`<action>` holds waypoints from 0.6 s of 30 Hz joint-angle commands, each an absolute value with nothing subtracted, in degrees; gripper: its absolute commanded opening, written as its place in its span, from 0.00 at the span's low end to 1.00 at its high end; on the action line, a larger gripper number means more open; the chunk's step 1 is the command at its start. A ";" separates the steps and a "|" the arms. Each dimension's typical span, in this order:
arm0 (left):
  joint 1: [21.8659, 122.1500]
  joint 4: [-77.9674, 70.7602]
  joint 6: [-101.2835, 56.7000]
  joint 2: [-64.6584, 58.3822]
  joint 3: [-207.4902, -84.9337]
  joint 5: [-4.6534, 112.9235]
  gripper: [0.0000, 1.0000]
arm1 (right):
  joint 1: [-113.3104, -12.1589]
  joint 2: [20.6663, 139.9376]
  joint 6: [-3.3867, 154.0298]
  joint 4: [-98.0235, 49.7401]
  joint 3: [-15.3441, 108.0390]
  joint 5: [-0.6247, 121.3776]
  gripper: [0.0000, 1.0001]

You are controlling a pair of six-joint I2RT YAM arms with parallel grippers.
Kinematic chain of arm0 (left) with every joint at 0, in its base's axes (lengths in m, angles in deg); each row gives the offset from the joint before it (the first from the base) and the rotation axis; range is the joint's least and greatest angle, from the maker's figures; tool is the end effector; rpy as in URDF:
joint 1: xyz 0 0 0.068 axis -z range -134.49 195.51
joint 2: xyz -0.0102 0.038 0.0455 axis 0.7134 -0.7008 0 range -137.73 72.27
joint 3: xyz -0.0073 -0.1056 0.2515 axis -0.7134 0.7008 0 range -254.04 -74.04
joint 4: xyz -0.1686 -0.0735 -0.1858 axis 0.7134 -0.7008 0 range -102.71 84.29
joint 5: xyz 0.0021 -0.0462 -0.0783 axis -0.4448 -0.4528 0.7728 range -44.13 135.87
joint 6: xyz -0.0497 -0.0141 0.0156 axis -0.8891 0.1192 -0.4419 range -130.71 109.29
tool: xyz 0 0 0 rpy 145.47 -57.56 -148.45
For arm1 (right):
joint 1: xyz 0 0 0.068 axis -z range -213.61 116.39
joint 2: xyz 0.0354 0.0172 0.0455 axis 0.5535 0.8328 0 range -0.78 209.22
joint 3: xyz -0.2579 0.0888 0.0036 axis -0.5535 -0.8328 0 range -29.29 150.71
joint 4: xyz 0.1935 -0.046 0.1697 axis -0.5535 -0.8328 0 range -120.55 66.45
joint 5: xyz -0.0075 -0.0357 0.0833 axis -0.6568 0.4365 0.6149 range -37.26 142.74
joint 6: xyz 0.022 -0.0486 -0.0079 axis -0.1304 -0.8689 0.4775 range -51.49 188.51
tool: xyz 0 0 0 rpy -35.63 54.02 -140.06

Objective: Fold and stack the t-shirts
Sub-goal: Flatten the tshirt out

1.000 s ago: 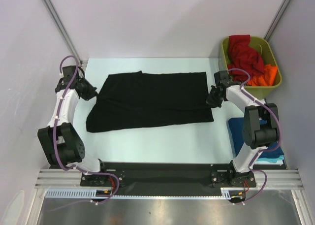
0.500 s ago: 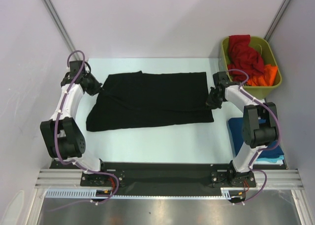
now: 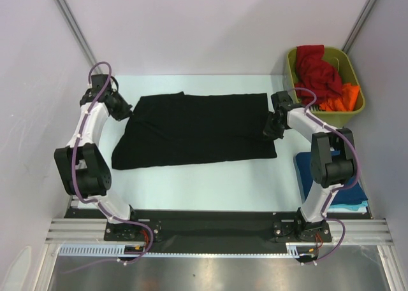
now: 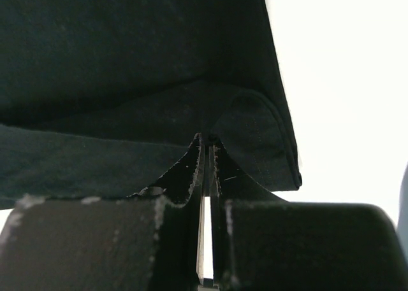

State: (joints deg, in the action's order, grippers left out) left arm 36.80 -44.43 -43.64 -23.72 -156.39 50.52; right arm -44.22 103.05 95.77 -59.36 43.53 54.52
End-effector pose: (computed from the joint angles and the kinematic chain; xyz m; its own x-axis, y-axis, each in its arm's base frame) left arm 0.3628 0.0527 0.2899 -0.6015 -0.6403 -0.4777 -0.5112 0.7680 -0.3858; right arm 0.3606 0.0688 0.1944 -0.8930 0.2985 -0.3367 0.2396 0.9488 0.2058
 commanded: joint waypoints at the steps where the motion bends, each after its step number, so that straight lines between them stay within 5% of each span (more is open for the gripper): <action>1: 37.51 -43.76 -43.40 -24.93 -159.38 50.27 0.00 | -44.24 103.11 95.31 -60.02 46.65 53.62 0.00; 18: 37.51 -44.47 -42.18 -27.05 -161.06 47.54 0.00 | -43.01 105.92 95.14 -62.22 48.32 53.97 0.00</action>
State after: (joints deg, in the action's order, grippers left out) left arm 37.45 -45.69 -43.14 -28.07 -159.14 47.61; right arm -43.61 105.78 95.60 -60.36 46.20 54.69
